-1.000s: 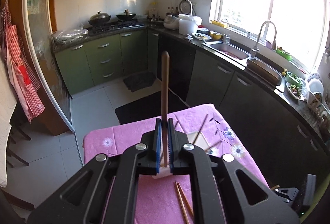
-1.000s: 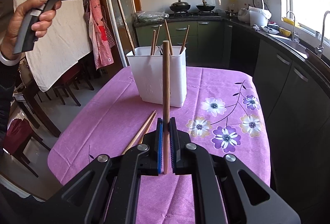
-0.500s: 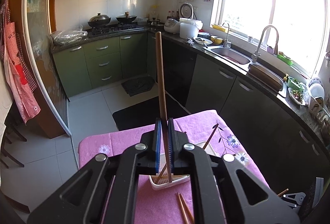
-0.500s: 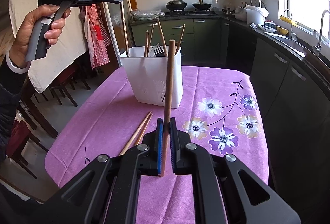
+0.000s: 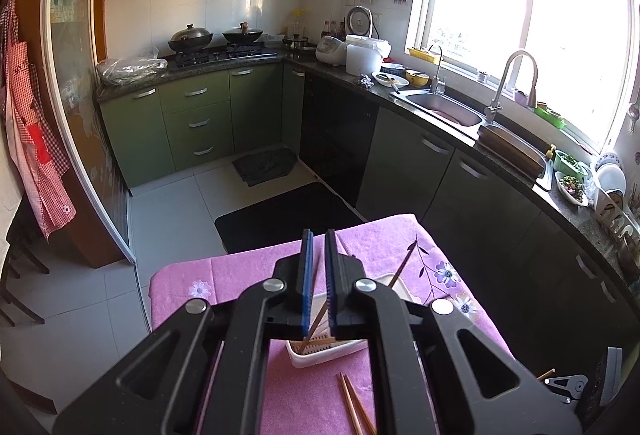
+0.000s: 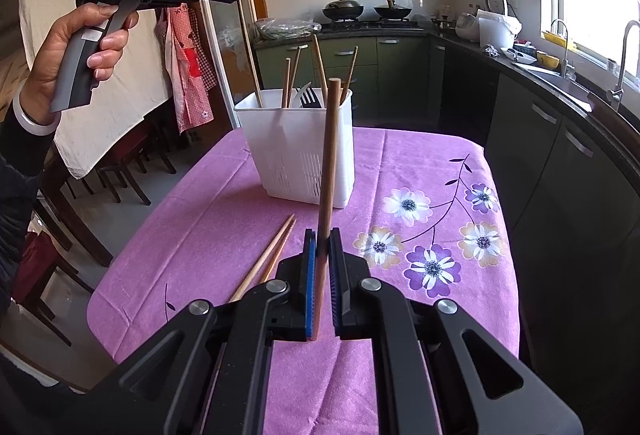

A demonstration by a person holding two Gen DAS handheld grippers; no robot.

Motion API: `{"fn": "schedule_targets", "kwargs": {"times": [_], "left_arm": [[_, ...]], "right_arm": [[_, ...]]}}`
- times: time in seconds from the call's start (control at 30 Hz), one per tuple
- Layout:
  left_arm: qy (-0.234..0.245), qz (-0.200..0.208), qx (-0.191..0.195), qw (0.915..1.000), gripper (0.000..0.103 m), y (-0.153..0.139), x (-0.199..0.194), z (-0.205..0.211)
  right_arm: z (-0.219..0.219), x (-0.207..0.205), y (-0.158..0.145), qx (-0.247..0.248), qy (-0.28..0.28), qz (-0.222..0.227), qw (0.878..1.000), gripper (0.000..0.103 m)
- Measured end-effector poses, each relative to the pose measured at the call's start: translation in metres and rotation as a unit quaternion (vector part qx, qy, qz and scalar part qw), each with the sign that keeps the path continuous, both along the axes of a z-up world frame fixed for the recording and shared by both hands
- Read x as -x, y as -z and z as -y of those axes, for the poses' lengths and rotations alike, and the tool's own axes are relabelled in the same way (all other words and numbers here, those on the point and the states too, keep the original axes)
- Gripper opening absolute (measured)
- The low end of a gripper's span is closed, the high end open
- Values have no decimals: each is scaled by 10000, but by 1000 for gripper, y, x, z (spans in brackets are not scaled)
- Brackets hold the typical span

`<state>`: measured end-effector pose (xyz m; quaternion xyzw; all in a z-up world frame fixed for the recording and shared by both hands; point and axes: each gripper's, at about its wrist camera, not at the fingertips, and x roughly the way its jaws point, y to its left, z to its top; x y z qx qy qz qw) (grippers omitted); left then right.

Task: Organize utensils
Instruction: 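Insert both chopsticks into the white holder and open both grippers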

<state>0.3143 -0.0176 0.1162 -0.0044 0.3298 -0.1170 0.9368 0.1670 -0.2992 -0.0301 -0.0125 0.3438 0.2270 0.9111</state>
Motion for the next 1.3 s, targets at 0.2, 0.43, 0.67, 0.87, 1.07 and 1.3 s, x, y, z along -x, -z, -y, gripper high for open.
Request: {"fn": "schedule_targets", "kwargs": {"times": [0.2,0.43,0.67,0.87,1.07,1.3], "left_arm": [[31,-73,-29,10000,6,5,0,1],[143,-103,63,9998,6,17,26,-5],[114,-194,-3,9997,6,63,98,-29],[125,-261,-34,9996,7,111,168,-41],[66,-370,-113,9992,19,141,203,-48],[242,-581,-110,9980,24,153,204,-43]], "right_arm": [[1,0,1,16,-1,3,10000,7],[6,-10,-22,-317,5,145,9994,7],[-7,-33,-114,-782,-111,1070,9911,7],[-25,-80,-174,-1003,231,1834,9776,7],[-61,-134,-157,-510,359,1332,9891,7],[-83,-161,-108,-164,389,653,9970,7]]}}
